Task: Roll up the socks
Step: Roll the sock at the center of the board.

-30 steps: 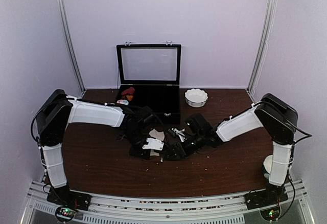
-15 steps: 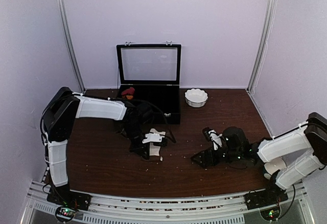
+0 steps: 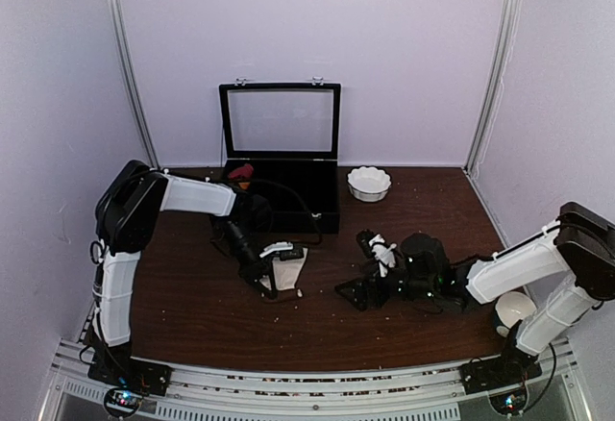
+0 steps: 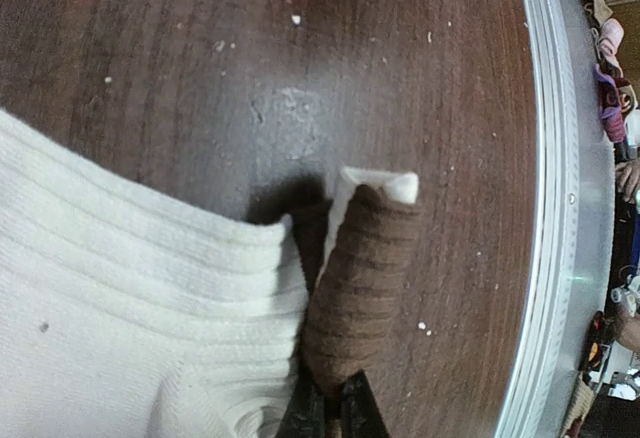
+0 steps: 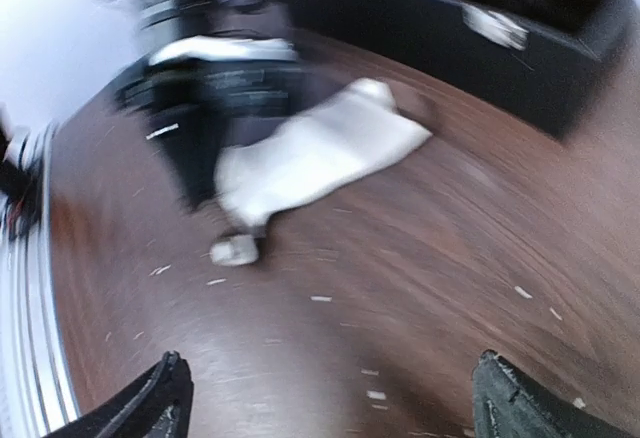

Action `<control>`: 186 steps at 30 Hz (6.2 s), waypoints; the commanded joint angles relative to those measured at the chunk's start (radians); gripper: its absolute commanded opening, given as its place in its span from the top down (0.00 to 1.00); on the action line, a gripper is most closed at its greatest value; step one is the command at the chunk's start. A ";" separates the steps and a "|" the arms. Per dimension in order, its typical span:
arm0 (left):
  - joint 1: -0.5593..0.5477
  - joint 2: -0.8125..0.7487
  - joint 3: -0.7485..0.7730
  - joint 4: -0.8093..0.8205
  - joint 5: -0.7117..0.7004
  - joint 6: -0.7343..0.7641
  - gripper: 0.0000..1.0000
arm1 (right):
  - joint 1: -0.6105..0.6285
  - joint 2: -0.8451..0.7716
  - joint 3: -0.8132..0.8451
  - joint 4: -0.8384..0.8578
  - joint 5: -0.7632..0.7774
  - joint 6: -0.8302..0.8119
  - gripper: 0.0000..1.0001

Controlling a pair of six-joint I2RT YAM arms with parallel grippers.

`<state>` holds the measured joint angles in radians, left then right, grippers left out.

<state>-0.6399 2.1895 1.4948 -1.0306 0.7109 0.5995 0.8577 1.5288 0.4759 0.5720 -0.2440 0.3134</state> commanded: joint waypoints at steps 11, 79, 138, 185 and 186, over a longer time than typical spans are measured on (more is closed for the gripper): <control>0.019 0.113 0.038 -0.097 -0.039 -0.029 1.00 | 0.278 0.165 0.272 -0.192 0.073 -0.733 0.33; 0.052 0.101 0.114 -0.211 0.037 0.062 0.78 | 0.235 0.556 0.638 -0.612 0.020 -0.893 0.96; 0.058 -0.323 0.168 0.052 -0.177 0.023 0.57 | 0.188 0.603 0.473 -0.673 -0.484 -0.126 1.00; -0.256 -0.147 -0.180 0.182 -0.312 0.050 1.00 | 0.041 0.640 0.482 -0.466 -0.586 0.199 0.80; -0.249 -0.132 -0.161 0.167 -0.307 0.048 1.00 | 0.040 0.621 0.474 -0.469 -0.574 0.194 0.79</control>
<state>-0.9096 1.9629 1.2854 -0.8829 0.4713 0.7246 0.9184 2.1159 1.0313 0.2699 -1.0328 0.5079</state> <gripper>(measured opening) 0.026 0.179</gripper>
